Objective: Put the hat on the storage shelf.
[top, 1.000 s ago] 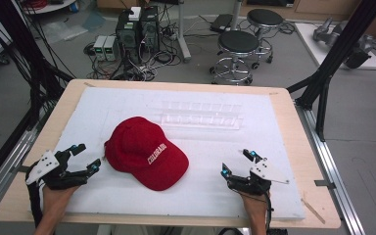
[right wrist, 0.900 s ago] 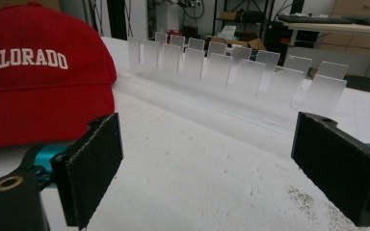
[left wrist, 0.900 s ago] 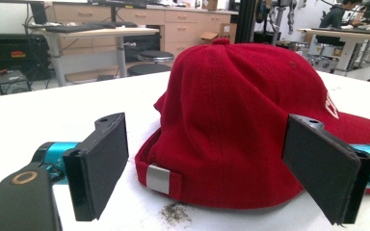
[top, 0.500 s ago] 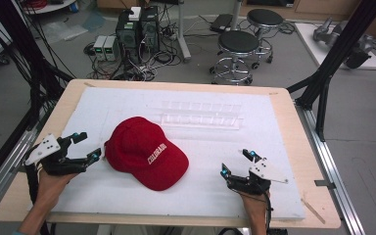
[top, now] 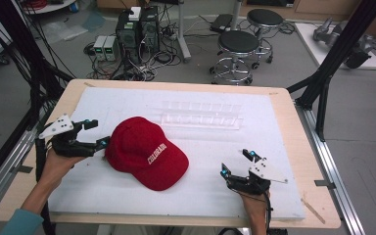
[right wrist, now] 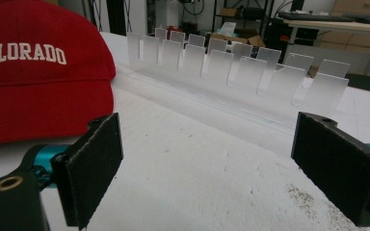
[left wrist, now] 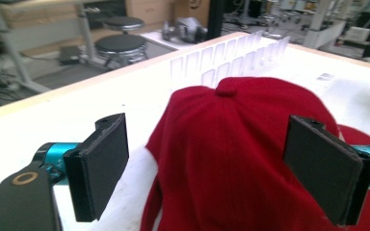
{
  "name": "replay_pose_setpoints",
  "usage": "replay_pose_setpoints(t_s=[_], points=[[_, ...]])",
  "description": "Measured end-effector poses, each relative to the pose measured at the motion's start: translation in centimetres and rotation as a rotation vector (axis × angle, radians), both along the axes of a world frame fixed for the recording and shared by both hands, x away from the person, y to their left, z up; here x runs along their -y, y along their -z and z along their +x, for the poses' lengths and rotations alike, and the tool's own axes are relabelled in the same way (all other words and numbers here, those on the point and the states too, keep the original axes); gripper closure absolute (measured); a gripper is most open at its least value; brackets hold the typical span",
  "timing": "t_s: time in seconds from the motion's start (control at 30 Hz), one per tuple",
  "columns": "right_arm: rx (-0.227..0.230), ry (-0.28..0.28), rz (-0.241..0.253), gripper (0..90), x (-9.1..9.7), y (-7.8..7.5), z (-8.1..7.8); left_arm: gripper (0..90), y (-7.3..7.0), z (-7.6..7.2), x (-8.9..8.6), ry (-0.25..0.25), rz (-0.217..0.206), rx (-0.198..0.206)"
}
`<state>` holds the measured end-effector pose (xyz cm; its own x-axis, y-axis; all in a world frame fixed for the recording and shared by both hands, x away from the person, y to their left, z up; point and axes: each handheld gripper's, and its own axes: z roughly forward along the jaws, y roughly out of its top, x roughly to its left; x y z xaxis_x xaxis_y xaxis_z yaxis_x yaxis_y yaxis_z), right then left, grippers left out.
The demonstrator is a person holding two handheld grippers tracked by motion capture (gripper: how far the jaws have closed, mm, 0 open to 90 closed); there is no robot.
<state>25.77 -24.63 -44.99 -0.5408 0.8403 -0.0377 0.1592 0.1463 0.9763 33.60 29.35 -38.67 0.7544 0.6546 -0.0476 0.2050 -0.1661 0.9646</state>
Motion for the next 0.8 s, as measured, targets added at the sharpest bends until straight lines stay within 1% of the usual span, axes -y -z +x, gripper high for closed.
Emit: replay_pose_setpoints(t_s=[0.07,0.13,0.17,0.2,0.23,0.27,0.37,0.4,0.43,0.47,0.5,0.53,0.57,0.63,0.67,0.7,0.73,0.8], points=[[-0.002,-0.002,-0.004,9.8,-0.1,0.0,0.0,17.0,0.1,0.6,0.2,0.025,-0.016,-0.024],[0.001,0.001,-0.01,9.8,-0.1,0.0,0.0,17.6,0.2,1.4,0.4,0.054,-0.01,-0.061],[0.001,0.001,-0.011,9.8,-0.1,0.0,0.0,17.7,0.4,2.0,0.5,0.068,-0.018,-0.076],[-0.001,0.0,-0.01,9.8,-0.1,0.0,0.0,17.7,0.4,2.0,0.5,0.068,-0.018,-0.076],[0.0,0.003,-0.013,9.8,-0.1,0.0,0.0,17.8,0.4,2.5,0.6,0.072,-0.021,-0.092],[0.0,0.004,-0.015,9.8,-0.2,0.0,0.0,17.7,0.4,2.5,0.6,0.072,-0.021,-0.092],[-0.003,0.004,-0.016,9.8,-0.2,0.0,0.0,17.9,0.7,3.2,1.1,0.095,-0.019,-0.109],[-0.007,0.005,-0.014,9.8,-0.2,0.0,0.0,18.5,0.9,3.3,1.2,0.1,-0.014,-0.12],[-0.007,0.005,-0.012,9.8,-0.2,0.0,0.0,18.5,1.3,3.6,1.4,0.114,0.011,-0.148],[-0.007,0.005,-0.012,9.8,-0.2,0.0,0.0,18.5,1.3,3.6,1.4,0.114,0.011,-0.148],[-0.005,0.004,-0.011,9.8,-0.2,0.0,0.0,18.5,1.5,3.7,1.5,0.123,0.014,-0.161],[-0.007,0.003,-0.012,9.8,-0.2,0.0,0.0,19.0,1.8,3.8,1.7,0.161,0.02,-0.171],[-0.005,0.002,-0.016,9.8,-0.2,0.0,0.0,20.2,1.8,3.8,1.7,0.161,0.02,-0.171],[-0.002,0.001,-0.022,9.8,-0.2,0.0,0.0,23.5,2.0,3.9,2.2,0.191,0.018,-0.181],[-0.006,0.001,-0.02,9.8,-0.2,0.0,0.0,25.6,2.0,3.9,2.2,0.191,0.018,-0.181],[-0.002,0.002,-0.021,9.8,-0.2,0.0,0.0,30.0,2.0,3.9,2.2,0.195,0.024,-0.18],[-0.004,0.003,-0.021,9.8,-0.2,0.0,0.0,34.0,2.0,3.8,2.3,0.21,0.041,-0.176],[-0.004,0.003,-0.019,9.8,-0.2,0.0,0.0,41.5,2.0,3.8,2.4,0.215,0.042,-0.179]])
